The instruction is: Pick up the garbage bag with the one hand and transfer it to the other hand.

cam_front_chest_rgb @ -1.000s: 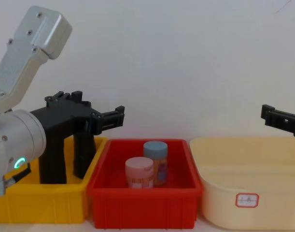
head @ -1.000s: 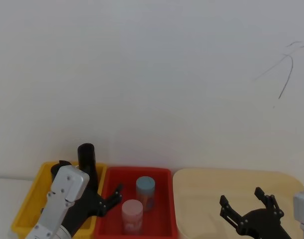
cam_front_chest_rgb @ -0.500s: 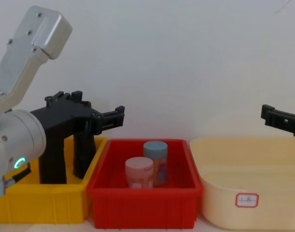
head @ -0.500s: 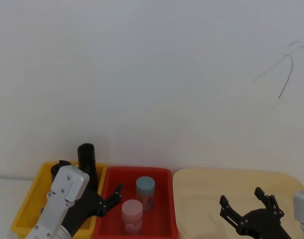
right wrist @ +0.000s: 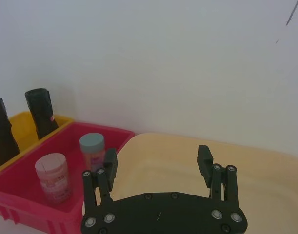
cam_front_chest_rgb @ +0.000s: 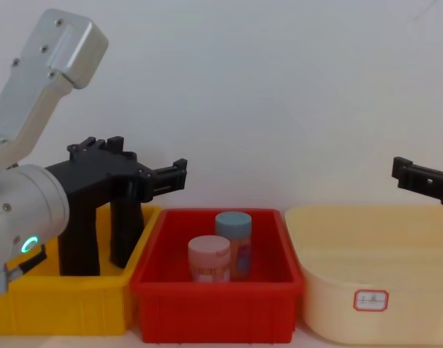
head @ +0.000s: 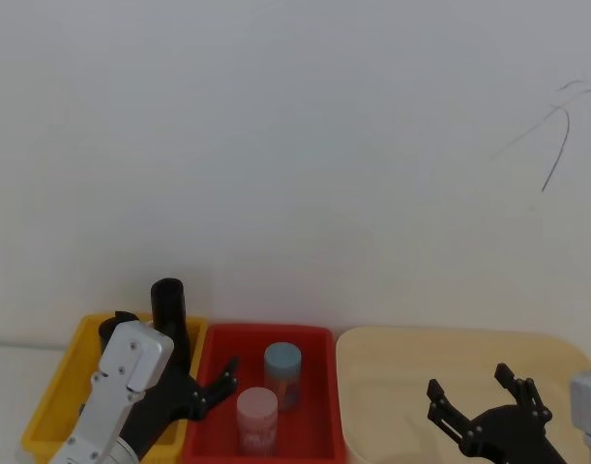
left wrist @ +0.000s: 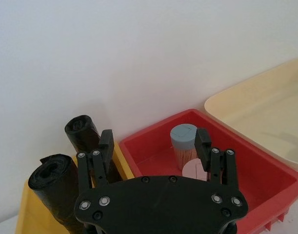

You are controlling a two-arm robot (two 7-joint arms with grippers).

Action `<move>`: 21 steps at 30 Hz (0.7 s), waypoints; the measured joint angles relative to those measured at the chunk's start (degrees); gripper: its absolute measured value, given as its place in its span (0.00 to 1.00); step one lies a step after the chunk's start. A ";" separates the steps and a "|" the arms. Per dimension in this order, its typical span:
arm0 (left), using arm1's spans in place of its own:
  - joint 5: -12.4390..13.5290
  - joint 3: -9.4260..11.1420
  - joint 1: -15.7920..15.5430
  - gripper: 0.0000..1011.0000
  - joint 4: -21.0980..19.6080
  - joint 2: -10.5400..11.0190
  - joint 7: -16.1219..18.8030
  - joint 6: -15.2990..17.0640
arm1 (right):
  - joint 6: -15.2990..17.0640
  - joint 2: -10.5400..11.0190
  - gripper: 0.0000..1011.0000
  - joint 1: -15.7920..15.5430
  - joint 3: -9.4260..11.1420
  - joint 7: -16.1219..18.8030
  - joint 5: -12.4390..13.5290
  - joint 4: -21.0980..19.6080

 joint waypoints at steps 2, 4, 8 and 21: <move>0.00 0.00 0.00 0.99 0.00 0.00 0.00 0.00 | 0.00 0.00 0.99 0.00 0.00 0.00 0.00 0.00; 0.00 0.00 0.00 0.99 0.00 -0.01 0.00 0.00 | 0.00 0.00 0.99 0.00 0.00 0.00 0.00 0.00; 0.00 0.00 0.01 0.99 -0.03 -0.02 -0.15 0.00 | 0.00 0.00 0.99 0.00 0.00 0.00 0.00 0.00; -1.72 -1.11 2.31 0.99 -1.81 2.28 -3.25 0.47 | 0.00 0.00 0.99 0.00 0.00 0.00 0.00 0.00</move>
